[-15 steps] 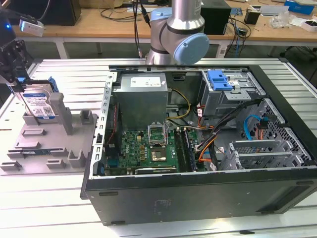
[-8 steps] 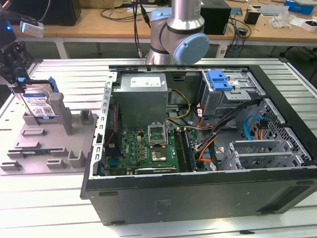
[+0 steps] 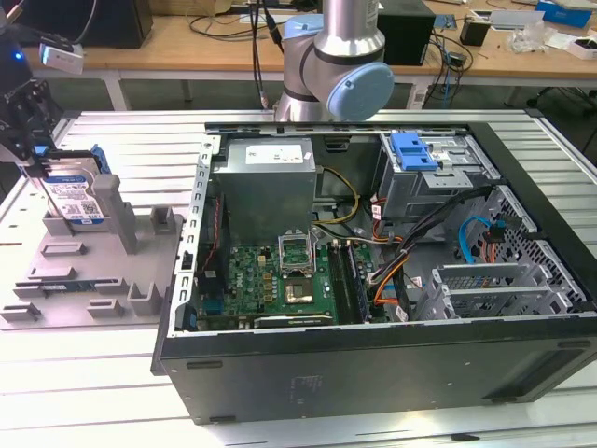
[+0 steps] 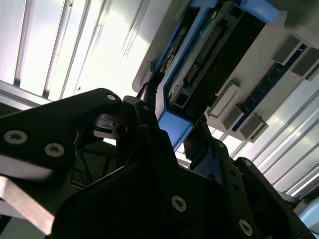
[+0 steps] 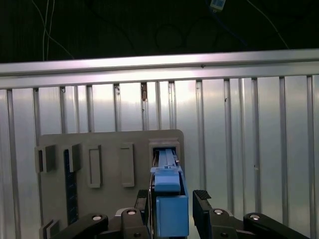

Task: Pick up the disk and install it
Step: 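Pick up the disk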

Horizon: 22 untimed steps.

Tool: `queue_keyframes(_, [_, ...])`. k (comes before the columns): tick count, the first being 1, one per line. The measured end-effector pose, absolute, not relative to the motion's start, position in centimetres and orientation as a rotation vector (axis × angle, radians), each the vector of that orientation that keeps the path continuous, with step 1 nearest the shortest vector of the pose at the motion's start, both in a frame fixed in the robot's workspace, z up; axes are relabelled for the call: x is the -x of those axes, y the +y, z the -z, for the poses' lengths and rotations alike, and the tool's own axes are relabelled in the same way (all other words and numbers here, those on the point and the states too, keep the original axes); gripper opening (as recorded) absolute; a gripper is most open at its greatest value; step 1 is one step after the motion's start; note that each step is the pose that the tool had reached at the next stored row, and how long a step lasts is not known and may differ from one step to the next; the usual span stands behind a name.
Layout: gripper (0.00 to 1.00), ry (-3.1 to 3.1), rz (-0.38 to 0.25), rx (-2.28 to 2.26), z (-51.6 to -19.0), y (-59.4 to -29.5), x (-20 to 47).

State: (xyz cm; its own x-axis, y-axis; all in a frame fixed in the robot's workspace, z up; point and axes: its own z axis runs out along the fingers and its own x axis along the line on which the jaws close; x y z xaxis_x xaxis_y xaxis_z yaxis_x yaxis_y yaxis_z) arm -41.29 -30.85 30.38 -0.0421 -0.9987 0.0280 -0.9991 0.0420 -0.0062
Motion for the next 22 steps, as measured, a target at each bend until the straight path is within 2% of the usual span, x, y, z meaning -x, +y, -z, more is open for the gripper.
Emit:
queue_keyframes(20, [0.48, -2.256, -0.038, -2.164, -30.10, -30.85, 41.40])
queue_keyframes(21, [0.47, -2.256, -0.038, -2.164, -30.09, -30.85, 41.40])
queue_keyframes(22, [0.40, -2.256, -0.037, -2.164, -30.10, -30.85, 41.40])
